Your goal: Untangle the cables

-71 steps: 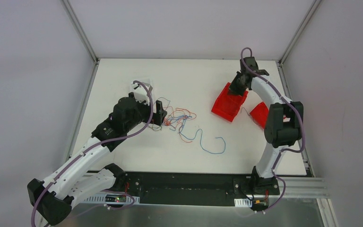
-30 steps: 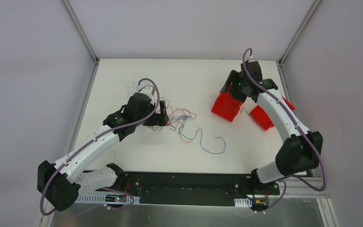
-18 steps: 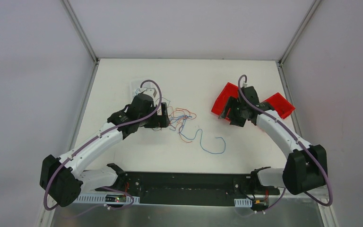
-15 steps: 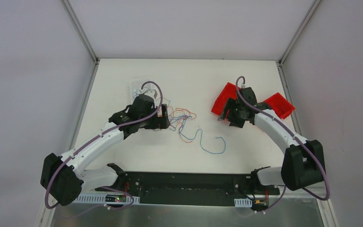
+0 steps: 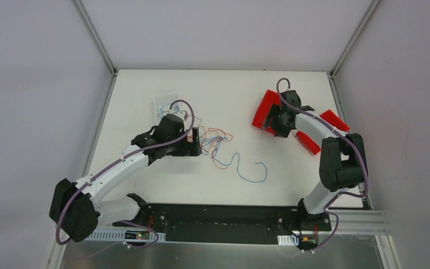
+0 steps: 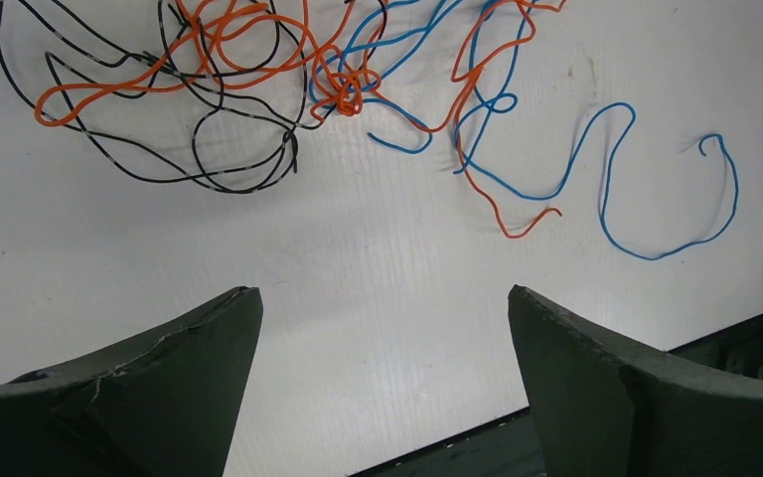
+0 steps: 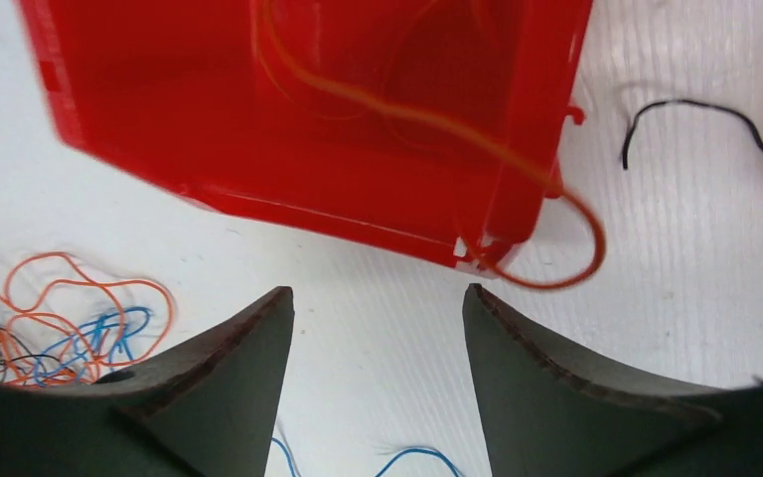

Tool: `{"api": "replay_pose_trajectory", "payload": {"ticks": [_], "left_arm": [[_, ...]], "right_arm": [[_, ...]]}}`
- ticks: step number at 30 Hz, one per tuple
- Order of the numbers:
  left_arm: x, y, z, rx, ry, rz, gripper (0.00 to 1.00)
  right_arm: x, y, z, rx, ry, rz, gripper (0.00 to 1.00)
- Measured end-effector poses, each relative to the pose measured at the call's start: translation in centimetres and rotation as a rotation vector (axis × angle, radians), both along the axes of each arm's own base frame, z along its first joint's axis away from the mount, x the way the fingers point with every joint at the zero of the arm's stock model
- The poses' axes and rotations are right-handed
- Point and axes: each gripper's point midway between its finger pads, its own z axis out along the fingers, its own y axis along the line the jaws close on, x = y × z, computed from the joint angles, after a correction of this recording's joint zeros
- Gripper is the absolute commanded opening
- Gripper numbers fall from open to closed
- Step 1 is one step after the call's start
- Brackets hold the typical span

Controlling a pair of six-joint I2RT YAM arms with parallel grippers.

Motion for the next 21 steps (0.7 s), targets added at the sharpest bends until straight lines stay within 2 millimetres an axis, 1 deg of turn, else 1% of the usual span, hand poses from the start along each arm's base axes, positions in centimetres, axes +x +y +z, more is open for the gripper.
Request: {"api": "replay_pose_trajectory", "payload": {"ticks": [3, 6, 8, 10, 16, 19, 20, 21], "left_arm": [[-0.5, 0.0, -0.5, -0.002, 0.018, -0.009, 0.99], [-0.9, 0.1, -1.1, -0.001, 0.034, -0.013, 0.99], [-1.1, 0.1, -1.2, -0.003, 0.040, -0.013, 0.99], [-1.1, 0.1, -1.2, -0.006, 0.042, -0.012, 0.99], [-1.4, -0.3, -1.3, -0.024, 0.059, -0.021, 0.99], [-1.7, -0.3, -1.5, -0.030, 0.068, -0.026, 0.99], [-1.8, -0.4, -1.6, -0.034, 0.073, -0.030, 0.99], [-2.0, -0.4, -1.6, -0.037, 0.075, -0.033, 0.99]], "right_arm": [[1.1, 0.4, 1.0, 0.014, -0.043, 0.014, 0.67], [0.5, 1.3, 1.7, 0.034, -0.057, 0.056, 0.69], [-0.9, 2.5, 2.3, 0.055, -0.069, 0.110, 0.72], [-3.0, 4.1, 3.3, 0.079, -0.092, 0.185, 0.75], [-8.3, 8.1, 6.4, 0.139, -0.181, 0.386, 0.76], [-10.2, 9.1, 7.3, 0.153, -0.218, 0.457, 0.78], [-11.0, 9.3, 7.4, 0.154, -0.229, 0.479, 0.80], [-11.6, 9.4, 7.4, 0.155, -0.239, 0.498, 0.86]]}}
